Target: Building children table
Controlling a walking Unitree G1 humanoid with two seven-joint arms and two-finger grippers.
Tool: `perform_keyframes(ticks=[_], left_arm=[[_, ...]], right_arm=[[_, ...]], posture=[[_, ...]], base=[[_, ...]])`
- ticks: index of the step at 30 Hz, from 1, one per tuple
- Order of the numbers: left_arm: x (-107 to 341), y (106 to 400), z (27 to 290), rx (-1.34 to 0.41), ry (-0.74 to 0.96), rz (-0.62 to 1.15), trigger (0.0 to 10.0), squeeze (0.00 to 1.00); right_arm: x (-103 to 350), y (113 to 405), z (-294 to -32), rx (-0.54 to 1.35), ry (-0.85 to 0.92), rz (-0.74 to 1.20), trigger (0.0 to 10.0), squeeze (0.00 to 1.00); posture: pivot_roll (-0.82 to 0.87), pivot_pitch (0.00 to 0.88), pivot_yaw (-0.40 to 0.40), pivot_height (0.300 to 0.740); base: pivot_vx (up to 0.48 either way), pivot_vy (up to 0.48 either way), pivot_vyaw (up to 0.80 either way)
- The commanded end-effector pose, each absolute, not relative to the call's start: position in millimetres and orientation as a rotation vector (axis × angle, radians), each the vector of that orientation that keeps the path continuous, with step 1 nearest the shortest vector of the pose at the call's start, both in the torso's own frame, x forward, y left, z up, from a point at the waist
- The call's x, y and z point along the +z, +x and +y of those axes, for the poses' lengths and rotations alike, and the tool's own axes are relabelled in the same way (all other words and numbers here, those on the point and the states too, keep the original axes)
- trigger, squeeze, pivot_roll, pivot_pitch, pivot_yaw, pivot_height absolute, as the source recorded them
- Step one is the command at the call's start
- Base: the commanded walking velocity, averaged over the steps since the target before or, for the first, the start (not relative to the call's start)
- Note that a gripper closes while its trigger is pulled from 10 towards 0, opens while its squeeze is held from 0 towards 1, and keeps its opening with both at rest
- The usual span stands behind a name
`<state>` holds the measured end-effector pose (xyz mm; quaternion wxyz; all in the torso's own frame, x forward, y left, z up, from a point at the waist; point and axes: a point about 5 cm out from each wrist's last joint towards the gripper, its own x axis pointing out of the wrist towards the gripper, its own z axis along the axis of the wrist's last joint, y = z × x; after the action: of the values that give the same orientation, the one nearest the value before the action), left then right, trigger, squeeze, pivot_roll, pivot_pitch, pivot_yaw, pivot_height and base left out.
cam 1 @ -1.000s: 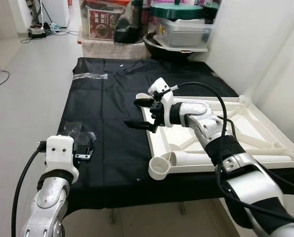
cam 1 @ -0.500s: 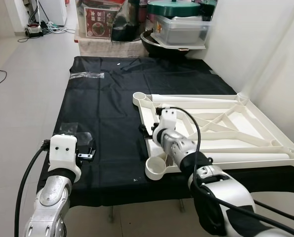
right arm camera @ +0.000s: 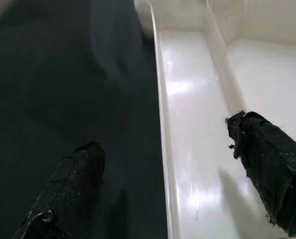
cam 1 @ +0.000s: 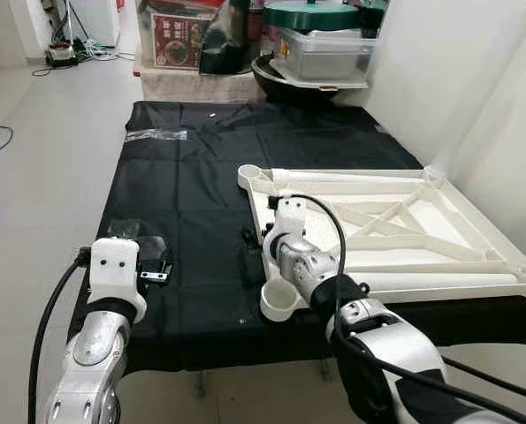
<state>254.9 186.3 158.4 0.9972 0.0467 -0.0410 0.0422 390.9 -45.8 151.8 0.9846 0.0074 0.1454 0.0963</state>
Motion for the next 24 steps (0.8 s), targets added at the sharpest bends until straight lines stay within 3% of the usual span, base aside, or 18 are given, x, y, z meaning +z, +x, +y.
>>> perform_keyframes(ticks=[1, 5, 6, 10, 17, 18, 19, 20, 24], left_arm=[[155.0, 255.0, 185.8, 0.086, 0.100, -0.072, 10.0, 0.00], [155.0, 255.2, 185.7, 0.085, 0.100, -0.072, 10.0, 0.00], [155.1, 255.1, 185.3, 0.085, 0.101, -0.072, 10.0, 0.00], [155.0, 254.6, 185.0, 0.086, 0.101, -0.072, 10.0, 0.00], [155.1, 254.2, 185.5, 0.087, 0.103, -0.071, 10.0, 0.00], [155.2, 254.8, 185.5, 0.086, 0.104, -0.070, 10.0, 0.00], [155.2, 254.8, 185.5, 0.086, 0.104, -0.070, 10.0, 0.00], [155.3, 255.4, 185.5, 0.085, 0.106, -0.068, 10.0, 0.00], [155.2, 256.7, 185.4, 0.081, 0.113, -0.062, 10.0, 0.00]], right_arm=[[155.1, 389.2, -35.2, 0.230, -0.022, 0.263, 10.0, 0.00], [149.5, 387.0, -33.3, 0.237, -0.026, 0.293, 10.0, 0.00], [125.4, 378.3, -35.2, 0.235, 0.001, 0.428, 10.0, 0.00], [98.0, 366.8, -42.9, 0.188, 0.071, 0.591, 10.0, 0.00], [91.2, 365.7, -52.7, 0.133, 0.148, 0.641, 10.0, 0.00], [91.1, 365.6, -52.4, 0.137, 0.168, 0.649, 3.5, 0.00], [91.1, 365.6, -52.4, 0.137, 0.168, 0.649, 3.5, 0.00], [91.8, 365.4, -49.9, 0.164, 0.182, 0.653, 0.0, 0.00], [95.6, 364.9, -40.9, 0.285, 0.108, 0.639, 0.0, 0.00]], posture=[[0.10, 0.000, -0.130, 0.740], [0.10, 0.000, -0.130, 0.740], [0.10, 0.000, -0.131, 0.740], [0.11, 0.000, -0.132, 0.740], [0.11, 0.000, -0.129, 0.740], [0.11, 0.000, -0.128, 0.740], [0.11, 0.000, -0.128, 0.740], [0.11, 0.000, -0.128, 0.740], [0.11, 0.000, -0.128, 0.740]], base=[[0.000, 0.000, 0.00], [0.000, 0.000, 0.00], [0.000, 0.000, 0.00], [0.000, 0.000, 0.00], [0.000, 0.000, 0.00], [0.000, 0.000, 0.00], [0.000, 0.000, 0.00], [0.000, 0.000, 0.00], [0.000, 0.000, 0.00]])
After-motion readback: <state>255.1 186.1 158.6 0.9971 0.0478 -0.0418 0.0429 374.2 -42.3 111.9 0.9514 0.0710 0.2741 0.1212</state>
